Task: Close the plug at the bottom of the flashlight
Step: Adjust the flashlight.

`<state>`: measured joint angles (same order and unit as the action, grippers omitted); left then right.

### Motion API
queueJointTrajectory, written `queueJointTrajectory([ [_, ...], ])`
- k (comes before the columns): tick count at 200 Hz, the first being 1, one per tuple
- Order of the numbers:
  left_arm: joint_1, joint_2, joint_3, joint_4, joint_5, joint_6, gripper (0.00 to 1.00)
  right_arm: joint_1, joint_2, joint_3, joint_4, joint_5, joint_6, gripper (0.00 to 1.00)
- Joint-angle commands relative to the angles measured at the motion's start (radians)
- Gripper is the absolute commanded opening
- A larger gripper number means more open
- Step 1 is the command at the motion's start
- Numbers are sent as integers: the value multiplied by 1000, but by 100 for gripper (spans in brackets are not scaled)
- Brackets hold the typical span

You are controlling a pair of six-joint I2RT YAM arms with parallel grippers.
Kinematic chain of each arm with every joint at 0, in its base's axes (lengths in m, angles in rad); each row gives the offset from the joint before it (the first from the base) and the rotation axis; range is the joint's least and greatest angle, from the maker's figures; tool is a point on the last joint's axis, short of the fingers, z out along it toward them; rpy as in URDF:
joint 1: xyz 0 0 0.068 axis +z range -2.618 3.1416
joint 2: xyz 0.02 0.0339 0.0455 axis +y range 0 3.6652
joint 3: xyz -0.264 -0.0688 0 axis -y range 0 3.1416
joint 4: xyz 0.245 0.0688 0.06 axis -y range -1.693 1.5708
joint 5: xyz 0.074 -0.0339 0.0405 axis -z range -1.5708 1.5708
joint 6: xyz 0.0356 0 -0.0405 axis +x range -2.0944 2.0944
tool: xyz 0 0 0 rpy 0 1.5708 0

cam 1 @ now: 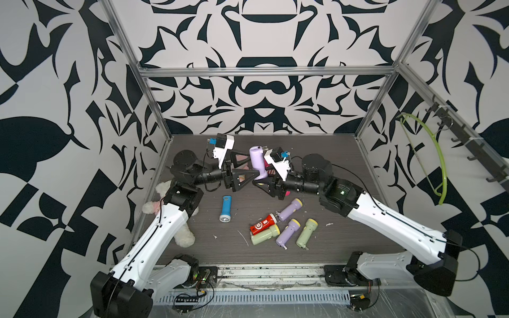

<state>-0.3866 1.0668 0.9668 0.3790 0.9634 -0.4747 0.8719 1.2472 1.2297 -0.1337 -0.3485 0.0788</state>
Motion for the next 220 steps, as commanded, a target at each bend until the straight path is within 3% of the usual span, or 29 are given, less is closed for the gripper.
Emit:
queueJointTrajectory([
  [1, -1, 12, 43, 86, 8, -36, 95, 6, -18, 48, 52, -30, 7, 0],
  [35, -30, 48, 89, 85, 25, -37, 86, 8, -3, 49, 61, -35, 7, 0],
  [101, -77, 123, 144, 74, 45, -36, 60, 9, 8, 56, 83, -37, -2, 0],
  [173, -108, 123, 115, 64, 40, -31, 59, 9, -13, 60, 91, -2, -21, 0],
  [197, -110, 96, 88, 55, 21, -18, 72, 9, -14, 65, 89, -3, -20, 0],
  [220, -110, 78, 69, 40, 11, -4, 74, 9, -10, 71, 86, -5, -19, 0],
])
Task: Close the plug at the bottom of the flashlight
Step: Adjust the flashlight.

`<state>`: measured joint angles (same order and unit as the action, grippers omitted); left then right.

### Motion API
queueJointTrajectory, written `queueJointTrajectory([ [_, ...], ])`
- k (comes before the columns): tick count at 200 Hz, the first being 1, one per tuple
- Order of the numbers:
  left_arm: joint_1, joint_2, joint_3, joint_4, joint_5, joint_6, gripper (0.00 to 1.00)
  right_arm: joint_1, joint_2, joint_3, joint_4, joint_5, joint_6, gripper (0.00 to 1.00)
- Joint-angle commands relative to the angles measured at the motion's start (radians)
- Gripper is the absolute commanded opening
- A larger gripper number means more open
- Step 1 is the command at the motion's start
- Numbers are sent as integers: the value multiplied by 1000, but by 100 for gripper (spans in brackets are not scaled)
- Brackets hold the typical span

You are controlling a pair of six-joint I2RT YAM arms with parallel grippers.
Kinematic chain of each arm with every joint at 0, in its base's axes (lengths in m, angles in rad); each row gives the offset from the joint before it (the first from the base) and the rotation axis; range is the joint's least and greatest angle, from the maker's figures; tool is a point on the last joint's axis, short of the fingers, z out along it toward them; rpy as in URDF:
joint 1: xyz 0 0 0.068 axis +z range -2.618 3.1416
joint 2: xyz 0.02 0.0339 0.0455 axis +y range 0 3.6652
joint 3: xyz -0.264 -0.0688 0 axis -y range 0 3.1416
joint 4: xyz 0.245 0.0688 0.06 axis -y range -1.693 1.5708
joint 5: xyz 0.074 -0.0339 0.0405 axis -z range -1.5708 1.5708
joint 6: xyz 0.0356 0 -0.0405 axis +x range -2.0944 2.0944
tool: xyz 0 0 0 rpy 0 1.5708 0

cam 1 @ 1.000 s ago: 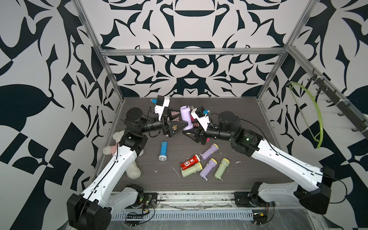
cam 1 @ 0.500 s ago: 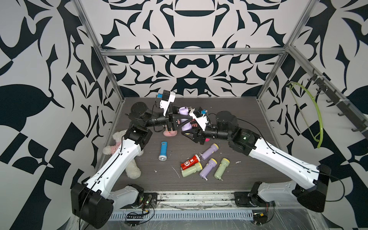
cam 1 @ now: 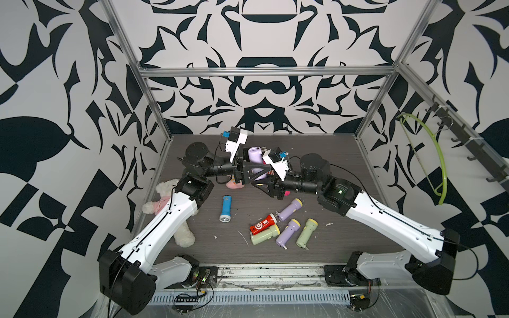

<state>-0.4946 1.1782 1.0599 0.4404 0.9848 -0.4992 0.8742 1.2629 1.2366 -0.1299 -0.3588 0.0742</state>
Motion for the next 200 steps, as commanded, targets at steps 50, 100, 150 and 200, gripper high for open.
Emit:
queueJointTrajectory([
  [50, -2, -23, 0, -51, -7, 21, 38, 6, -19, 70, 82, -6, -8, 0],
  [100, -2, -31, 9, -76, -43, 53, 20, 6, -17, 57, 74, 22, -7, 0],
  [150, -3, -41, 36, -156, -140, 143, 2, 6, 19, 65, 32, 21, 35, 52],
  [200, -2, -74, 35, -282, -341, 329, 0, 6, 53, 21, 12, -33, 134, 70],
])
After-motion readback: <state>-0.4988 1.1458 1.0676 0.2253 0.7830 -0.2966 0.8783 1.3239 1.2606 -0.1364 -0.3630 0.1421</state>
